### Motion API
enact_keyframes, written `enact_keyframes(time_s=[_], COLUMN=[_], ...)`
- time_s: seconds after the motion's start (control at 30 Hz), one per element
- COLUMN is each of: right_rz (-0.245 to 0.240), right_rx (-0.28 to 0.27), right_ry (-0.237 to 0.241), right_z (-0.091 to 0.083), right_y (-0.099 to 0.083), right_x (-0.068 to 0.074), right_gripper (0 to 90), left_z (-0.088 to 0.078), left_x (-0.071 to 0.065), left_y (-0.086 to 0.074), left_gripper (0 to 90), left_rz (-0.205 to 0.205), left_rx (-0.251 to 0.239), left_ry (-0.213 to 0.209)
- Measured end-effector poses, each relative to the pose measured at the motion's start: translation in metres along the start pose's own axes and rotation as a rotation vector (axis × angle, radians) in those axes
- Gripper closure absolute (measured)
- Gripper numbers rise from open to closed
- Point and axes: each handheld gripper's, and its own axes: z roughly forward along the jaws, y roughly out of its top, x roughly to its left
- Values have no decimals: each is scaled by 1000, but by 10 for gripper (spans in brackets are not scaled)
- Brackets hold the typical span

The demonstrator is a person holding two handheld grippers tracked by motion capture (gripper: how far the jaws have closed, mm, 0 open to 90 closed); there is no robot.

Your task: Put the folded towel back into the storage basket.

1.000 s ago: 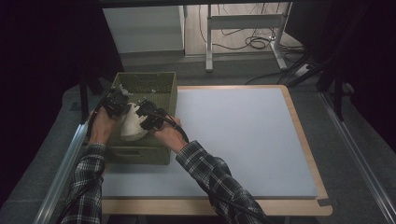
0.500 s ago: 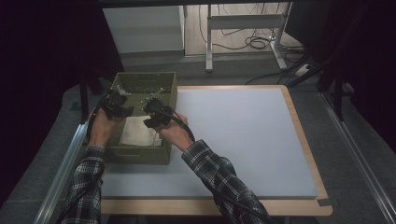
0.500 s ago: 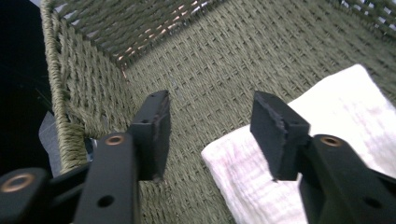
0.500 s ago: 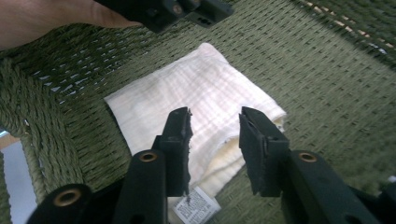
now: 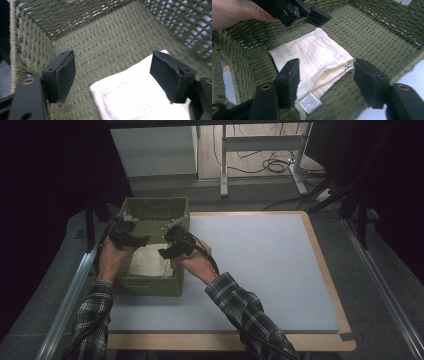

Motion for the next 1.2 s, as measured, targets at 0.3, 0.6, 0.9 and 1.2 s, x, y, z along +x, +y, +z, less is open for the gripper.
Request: enact_keyframes(time_s=[0.3,0.6,0.9,1.2], right_rz=[8,14,8,14], right_rx=[-18,-27,-26,-30], right_ry=[13,48,76,77], right_z=[-20,-39,-56,-74], right_y=[-13,-29,-46,-61], right_x=[-11,-21,-29,-37], right_gripper=[274,202,142,103], left_z=[-8,-13,-17,-19], left_x=[-8,-17,-31,-46], left_y=[3,9,13,16], left_gripper=[111,84,52,23], left_rz=[-43,-82,-63,-33], left_rx=[-39,-79,-94,-101], left_ry=[-76,-160,-204,-224])
